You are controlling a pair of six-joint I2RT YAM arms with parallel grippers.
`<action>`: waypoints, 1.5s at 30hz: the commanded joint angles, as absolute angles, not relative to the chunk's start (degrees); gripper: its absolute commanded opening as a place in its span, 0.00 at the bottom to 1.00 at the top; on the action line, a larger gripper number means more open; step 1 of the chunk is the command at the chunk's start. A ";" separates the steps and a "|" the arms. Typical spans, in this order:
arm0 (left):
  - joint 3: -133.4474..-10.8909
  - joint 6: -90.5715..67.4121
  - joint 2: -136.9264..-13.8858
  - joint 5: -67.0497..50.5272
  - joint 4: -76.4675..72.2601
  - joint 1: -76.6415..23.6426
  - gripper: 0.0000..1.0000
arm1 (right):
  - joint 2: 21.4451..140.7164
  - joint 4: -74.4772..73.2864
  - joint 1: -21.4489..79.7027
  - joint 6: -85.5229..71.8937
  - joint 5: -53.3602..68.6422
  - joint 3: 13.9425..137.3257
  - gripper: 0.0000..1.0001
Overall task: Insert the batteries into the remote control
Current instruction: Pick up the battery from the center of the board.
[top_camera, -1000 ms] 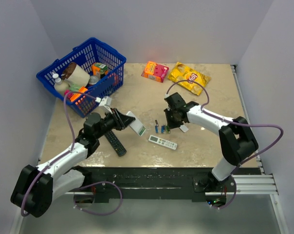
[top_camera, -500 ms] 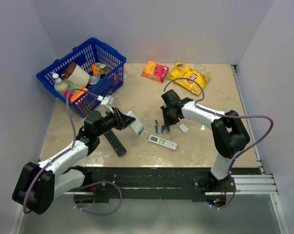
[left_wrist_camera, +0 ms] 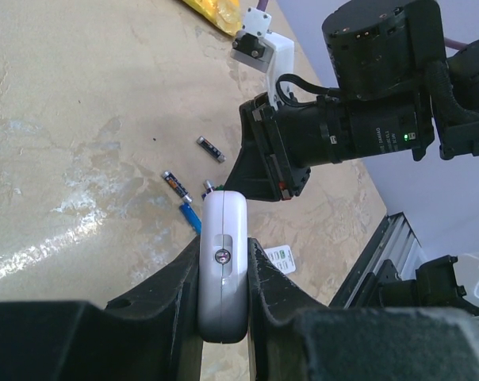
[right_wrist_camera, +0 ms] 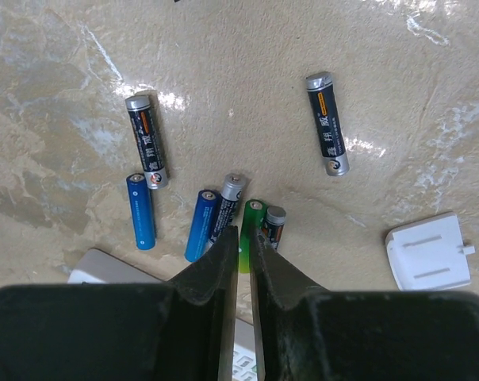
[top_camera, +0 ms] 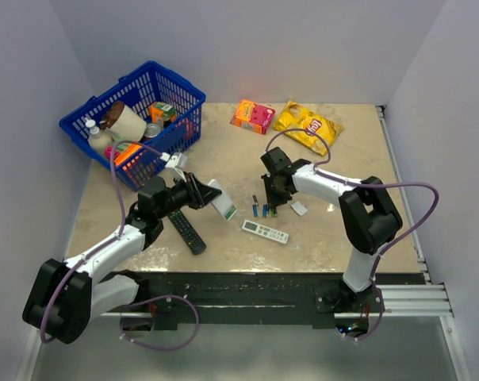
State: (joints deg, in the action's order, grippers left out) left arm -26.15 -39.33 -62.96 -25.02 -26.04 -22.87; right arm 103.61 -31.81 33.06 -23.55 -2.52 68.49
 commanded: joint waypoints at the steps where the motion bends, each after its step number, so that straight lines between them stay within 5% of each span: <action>1: -28.65 -37.71 -63.02 -26.19 -28.92 -22.33 0.00 | 104.76 -31.82 33.31 -24.34 -4.04 70.75 0.14; 32: -29.00 -38.76 -63.28 -27.33 -29.53 -22.15 0.00 | 109.86 -34.28 35.24 -22.50 -10.72 71.45 0.20; 45: -27.69 -41.04 -63.46 -26.37 -32.95 -22.06 0.00 | 104.07 -31.74 35.33 -24.52 -8.18 69.17 0.00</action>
